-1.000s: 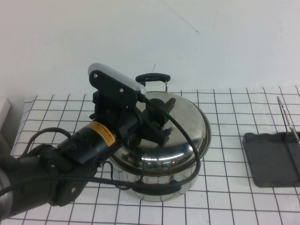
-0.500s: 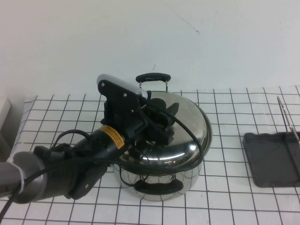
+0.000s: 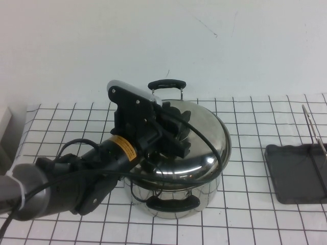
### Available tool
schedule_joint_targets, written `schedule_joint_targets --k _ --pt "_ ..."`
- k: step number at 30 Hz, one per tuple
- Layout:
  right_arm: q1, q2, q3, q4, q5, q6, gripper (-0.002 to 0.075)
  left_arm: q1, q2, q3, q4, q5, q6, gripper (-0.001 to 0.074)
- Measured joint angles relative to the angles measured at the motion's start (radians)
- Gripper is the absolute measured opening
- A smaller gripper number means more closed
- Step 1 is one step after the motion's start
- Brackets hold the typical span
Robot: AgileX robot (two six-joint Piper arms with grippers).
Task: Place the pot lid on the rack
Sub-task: Open the pot
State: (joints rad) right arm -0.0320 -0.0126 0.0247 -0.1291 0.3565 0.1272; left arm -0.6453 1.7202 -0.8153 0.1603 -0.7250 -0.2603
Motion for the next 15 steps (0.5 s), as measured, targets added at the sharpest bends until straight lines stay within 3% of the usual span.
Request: schedule_joint_targets --k 1,8,15 --pt "0.0 0.0 0.0 0.0 0.0 0.0 -0.0003 0.0 -0.005 -0.003 0.013 0.002 0.0 0.0313" --pt "0.0 0.0 0.0 0.0 0.0 0.0 -0.0003 0.0 -0.103 -0.005 0.117 0.092 -0.004 0.0318" --pt "0.0 0.0 0.0 0.0 0.0 0.0 -0.0003 0.0 -0.277 -0.011 0.21 0.054 -0.083 0.0318"
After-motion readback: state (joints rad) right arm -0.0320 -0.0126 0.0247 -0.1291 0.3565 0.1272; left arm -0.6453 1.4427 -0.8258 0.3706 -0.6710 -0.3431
